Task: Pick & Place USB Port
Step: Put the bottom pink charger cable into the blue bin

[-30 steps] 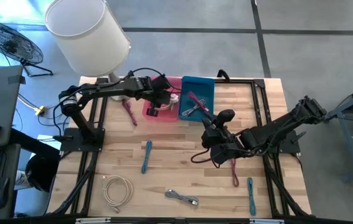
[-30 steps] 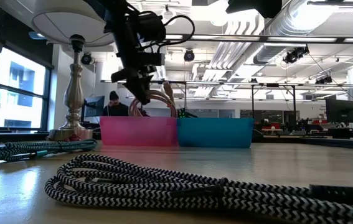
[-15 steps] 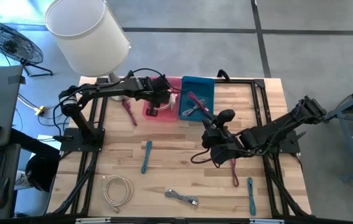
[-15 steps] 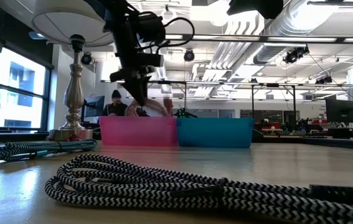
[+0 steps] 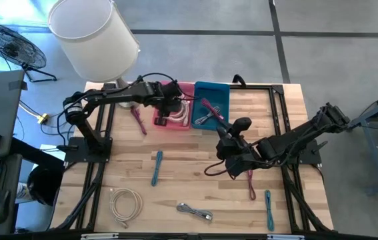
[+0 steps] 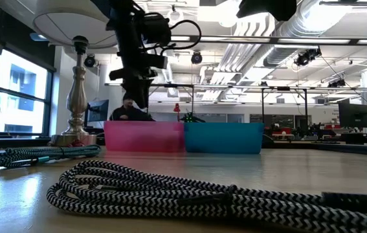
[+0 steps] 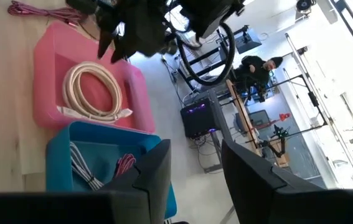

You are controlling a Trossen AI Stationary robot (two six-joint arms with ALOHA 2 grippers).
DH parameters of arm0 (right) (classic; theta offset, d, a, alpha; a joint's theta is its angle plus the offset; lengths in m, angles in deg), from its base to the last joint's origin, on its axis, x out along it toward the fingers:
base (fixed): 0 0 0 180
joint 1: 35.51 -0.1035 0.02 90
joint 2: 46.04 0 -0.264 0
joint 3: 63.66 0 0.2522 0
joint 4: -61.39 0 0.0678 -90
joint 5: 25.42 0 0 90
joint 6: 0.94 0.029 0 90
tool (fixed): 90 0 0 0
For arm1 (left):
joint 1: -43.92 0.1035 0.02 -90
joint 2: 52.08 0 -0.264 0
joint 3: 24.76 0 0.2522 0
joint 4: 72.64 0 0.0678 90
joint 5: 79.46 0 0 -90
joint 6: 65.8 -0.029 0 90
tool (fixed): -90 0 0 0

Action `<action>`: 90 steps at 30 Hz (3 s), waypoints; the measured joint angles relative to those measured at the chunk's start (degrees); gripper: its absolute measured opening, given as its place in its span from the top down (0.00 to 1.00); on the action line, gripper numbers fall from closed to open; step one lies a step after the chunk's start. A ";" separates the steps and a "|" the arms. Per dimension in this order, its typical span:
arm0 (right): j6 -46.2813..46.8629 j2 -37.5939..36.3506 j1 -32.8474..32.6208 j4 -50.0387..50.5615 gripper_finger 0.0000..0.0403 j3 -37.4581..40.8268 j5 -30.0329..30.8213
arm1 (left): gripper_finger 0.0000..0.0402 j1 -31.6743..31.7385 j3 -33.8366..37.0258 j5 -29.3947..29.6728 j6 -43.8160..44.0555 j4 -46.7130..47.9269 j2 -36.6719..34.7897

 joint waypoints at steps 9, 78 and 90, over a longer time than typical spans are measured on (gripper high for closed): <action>6.91 -2.05 -2.74 9.67 0.67 -0.01 4.20 | 0.74 0.00 -11.12 5.20 5.49 24.02 0.00; 87.65 -10.73 -6.32 15.32 0.43 25.55 -75.93 | 0.74 0.00 -3.33 3.14 10.18 22.90 0.00; 88.30 1.77 -6.38 9.53 0.45 25.55 -79.80 | 0.74 0.00 -3.33 3.23 10.14 22.57 0.00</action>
